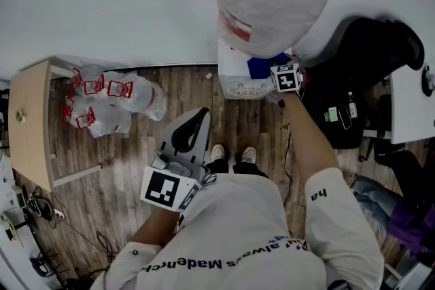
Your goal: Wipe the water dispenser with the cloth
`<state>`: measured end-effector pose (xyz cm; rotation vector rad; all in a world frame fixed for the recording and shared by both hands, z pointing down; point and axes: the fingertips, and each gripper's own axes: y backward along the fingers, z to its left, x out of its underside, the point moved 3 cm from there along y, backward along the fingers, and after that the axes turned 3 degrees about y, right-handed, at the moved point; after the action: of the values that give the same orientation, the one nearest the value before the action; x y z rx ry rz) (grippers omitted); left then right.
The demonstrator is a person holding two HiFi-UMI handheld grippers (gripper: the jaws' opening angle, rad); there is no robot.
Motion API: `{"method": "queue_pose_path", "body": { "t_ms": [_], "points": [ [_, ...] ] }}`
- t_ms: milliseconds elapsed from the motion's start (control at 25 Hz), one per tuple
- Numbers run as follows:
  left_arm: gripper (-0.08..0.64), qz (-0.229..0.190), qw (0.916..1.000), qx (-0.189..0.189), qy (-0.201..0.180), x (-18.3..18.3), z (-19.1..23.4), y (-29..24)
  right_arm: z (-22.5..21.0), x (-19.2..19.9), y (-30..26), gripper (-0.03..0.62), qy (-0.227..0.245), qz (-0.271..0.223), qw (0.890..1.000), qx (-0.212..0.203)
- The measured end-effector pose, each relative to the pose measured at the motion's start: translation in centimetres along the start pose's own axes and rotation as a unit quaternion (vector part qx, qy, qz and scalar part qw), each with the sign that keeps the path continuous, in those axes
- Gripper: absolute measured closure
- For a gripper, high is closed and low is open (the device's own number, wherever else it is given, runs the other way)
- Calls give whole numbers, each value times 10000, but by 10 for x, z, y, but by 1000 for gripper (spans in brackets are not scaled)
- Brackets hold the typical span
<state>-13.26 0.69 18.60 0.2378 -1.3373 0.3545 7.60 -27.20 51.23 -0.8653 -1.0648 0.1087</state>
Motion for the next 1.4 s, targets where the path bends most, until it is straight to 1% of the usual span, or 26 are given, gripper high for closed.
{"method": "queue_pose_path", "body": {
  "t_ms": [360,520,680,840,920,1000,1080,1240,1400],
  "points": [
    [541,-38,9999,119,-1,0,-9,0,11,12,13,522,239,-84,9997,51],
    [541,-64,9998,176,4,0,-14,-3,16,24,25,522,98,-113,9999,-24],
    [541,-74,9997,226,-3,-1,-17,-4,21,36,38,522,28,-170,9999,14],
    [541,-69,9996,262,3,1,-18,-6,24,44,44,522,-28,-182,9998,-13],
    [541,-59,9996,265,1,1,-18,-7,23,47,43,522,-137,-193,9997,-60],
    [541,-37,9997,256,-3,1,-18,-7,17,48,43,507,-403,-203,9989,-160],
    [541,-17,9997,241,-10,1,-17,-7,5,39,48,505,-604,-325,9974,-199],
    [541,56,9998,174,-20,4,-10,-9,-38,8,52,505,-680,-713,9951,76],
    [541,133,9999,82,5,8,-5,-11,-82,-13,32,506,-573,-736,9950,362]
  ]
}}
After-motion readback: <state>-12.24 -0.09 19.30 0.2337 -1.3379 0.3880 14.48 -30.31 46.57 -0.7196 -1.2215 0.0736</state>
